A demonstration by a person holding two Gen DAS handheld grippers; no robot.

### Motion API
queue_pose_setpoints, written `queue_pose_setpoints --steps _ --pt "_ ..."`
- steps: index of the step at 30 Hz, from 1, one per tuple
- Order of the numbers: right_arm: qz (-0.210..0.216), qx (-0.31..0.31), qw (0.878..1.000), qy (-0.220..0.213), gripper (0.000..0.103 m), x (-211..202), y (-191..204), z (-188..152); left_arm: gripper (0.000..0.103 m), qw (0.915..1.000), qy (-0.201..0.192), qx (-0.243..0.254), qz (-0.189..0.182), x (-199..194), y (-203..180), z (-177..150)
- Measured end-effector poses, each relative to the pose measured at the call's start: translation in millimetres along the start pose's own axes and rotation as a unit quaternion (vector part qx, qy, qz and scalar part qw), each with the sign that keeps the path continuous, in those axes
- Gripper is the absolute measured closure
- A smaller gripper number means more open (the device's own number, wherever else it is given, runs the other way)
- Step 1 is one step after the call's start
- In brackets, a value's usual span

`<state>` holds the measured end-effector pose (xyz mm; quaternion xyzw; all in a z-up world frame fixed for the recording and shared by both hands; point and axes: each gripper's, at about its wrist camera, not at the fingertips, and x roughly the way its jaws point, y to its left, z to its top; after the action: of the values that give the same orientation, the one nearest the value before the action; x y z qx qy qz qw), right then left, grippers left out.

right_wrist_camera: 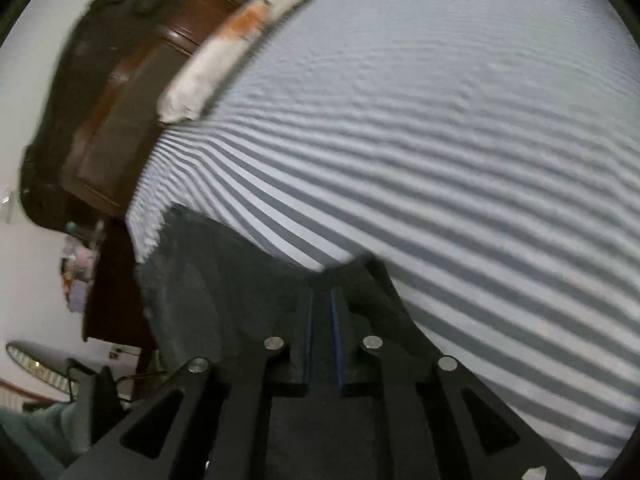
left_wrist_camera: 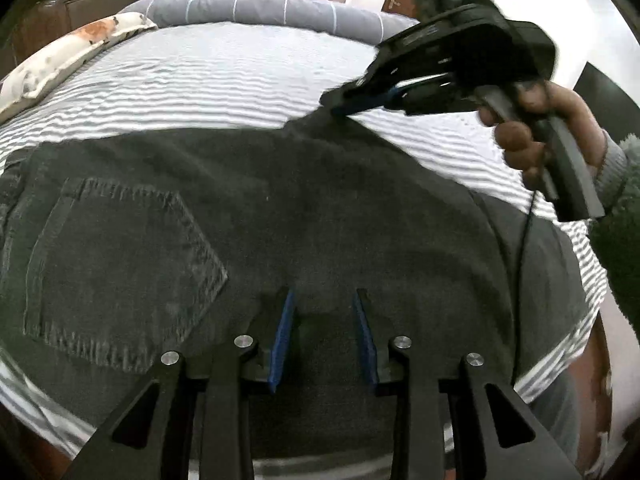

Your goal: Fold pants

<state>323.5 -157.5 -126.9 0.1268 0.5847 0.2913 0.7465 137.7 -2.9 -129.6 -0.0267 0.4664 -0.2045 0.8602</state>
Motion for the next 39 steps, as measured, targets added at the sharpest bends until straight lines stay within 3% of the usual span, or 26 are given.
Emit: queue_pose_setpoints --steps 3,6,7,11,14,15,16,20,22,27,30,34,39 --pt "-0.045 0.025 0.999 0.0 0.096 13.4 -21.1 -1.1 0.07 0.9999 0.003 0.009 0.006 1.5 5.8 -12.0" --pt "-0.054 0.058 0.997 -0.015 0.098 13.0 -35.4 0.6 0.071 0.9999 -0.004 0.012 0.004 1.8 7.3 -17.3" --pt "-0.058 0.063 0.996 -0.023 0.091 7.2 -35.9 -0.3 0.07 0.9999 -0.004 0.012 0.004 2.0 7.3 -17.0" --pt "-0.034 0.086 0.993 -0.069 0.089 -44.8 -32.7 -23.3 0.07 0.9999 0.001 0.012 0.005 0.5 6.2 -14.1" --pt "-0.007 0.11 0.988 -0.113 0.073 -101.2 -27.1 -70.9 0.069 1.0 0.0 0.005 0.001 -2.8 3.3 -11.7" --pt "-0.002 0.12 0.985 -0.123 0.062 -112.5 -24.7 -87.4 0.069 1.0 -0.003 0.003 0.001 -5.0 2.4 -11.7" --pt "0.0 0.135 0.982 -0.133 0.061 -124.9 -24.4 -109.6 0.069 1.0 -0.008 0.0 0.002 -8.2 0.8 -11.5" --pt "0.029 0.216 0.962 -0.165 0.061 -150.0 -42.2 -204.8 0.065 0.9994 -0.029 0.018 -0.004 -20.8 -16.7 -13.3" --pt "0.046 0.271 0.944 -0.182 0.061 -150.7 -53.2 -259.4 0.063 0.9991 -0.027 0.031 -0.002 -21.2 -28.6 -16.4" --pt "0.068 0.358 0.906 -0.215 0.061 -141.6 -74.8 -343.4 0.063 0.9986 -0.009 0.051 -0.007 -14.5 -56.7 -22.0" --pt "0.071 0.404 0.88 -0.241 0.061 -143.5 -92.9 -378.3 0.063 0.998 -0.006 0.062 -0.007 -12.2 -70.2 -24.7" --pt "0.026 0.413 0.87 -0.268 0.061 -157.4 -107.9 -399.8 0.063 0.9968 -0.004 0.08 0.0 -7.8 -85.7 -26.1" --pt "-0.011 0.452 0.838 -0.306 0.061 -179.7 -142.4 -430.3 0.063 0.9962 0.008 0.085 0.013 2.0 -95.6 -27.7"
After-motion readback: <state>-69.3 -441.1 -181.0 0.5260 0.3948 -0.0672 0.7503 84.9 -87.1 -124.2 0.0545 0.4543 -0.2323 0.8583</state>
